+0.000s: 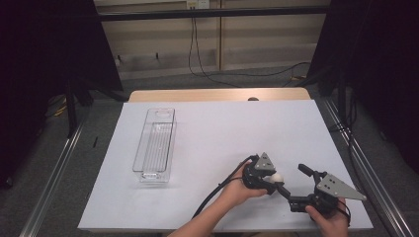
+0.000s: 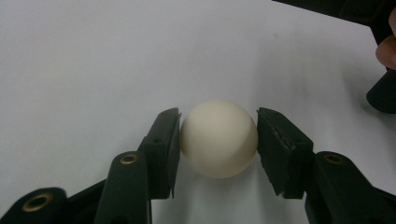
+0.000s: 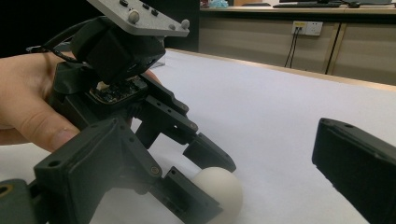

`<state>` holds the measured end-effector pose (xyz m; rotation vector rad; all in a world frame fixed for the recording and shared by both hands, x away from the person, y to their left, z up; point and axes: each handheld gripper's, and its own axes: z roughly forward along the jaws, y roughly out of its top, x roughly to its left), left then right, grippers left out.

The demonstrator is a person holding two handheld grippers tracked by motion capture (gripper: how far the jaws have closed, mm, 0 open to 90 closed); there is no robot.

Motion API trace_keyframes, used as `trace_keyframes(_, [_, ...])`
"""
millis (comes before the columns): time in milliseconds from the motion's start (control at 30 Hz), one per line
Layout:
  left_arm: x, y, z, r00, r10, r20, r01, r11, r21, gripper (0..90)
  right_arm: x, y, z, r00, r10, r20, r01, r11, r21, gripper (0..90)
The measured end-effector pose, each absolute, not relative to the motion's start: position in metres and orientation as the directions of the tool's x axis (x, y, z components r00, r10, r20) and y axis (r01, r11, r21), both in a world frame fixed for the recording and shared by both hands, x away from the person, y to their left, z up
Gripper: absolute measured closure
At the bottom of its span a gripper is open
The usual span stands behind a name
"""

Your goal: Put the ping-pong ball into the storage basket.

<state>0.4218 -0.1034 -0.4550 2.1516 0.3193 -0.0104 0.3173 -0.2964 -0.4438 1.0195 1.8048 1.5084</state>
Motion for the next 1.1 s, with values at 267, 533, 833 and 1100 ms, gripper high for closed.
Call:
trace_keyframes(267, [0.421,-0.097,-0.448,0.965,0.229,-0.126,0.234,-0.544,0.806,50.8,0.318,-0.295,-0.445,-0.548,0.835,0.043,0.190,0.075,0.979,1.2])
trace_keyframes(533, [0.423,-0.091,-0.446,0.966,0.228,-0.120,0.232,-0.566,0.791,50.8,0.318,-0.295,-0.444,-0.550,0.834,0.045,0.194,0.075,0.978,1.1])
trace_keyframes(833, [0.421,-0.094,-0.451,0.963,0.228,-0.141,0.248,-0.556,0.794,50.7,0.318,-0.295,-0.444,-0.549,0.835,0.044,0.191,0.075,0.979,1.1])
trace_keyframes(1100, [0.423,-0.097,-0.457,0.963,0.227,-0.144,0.251,-0.567,0.785,47.6,0.317,-0.295,-0.444,-0.545,0.837,0.048,0.195,0.070,0.978,1.2])
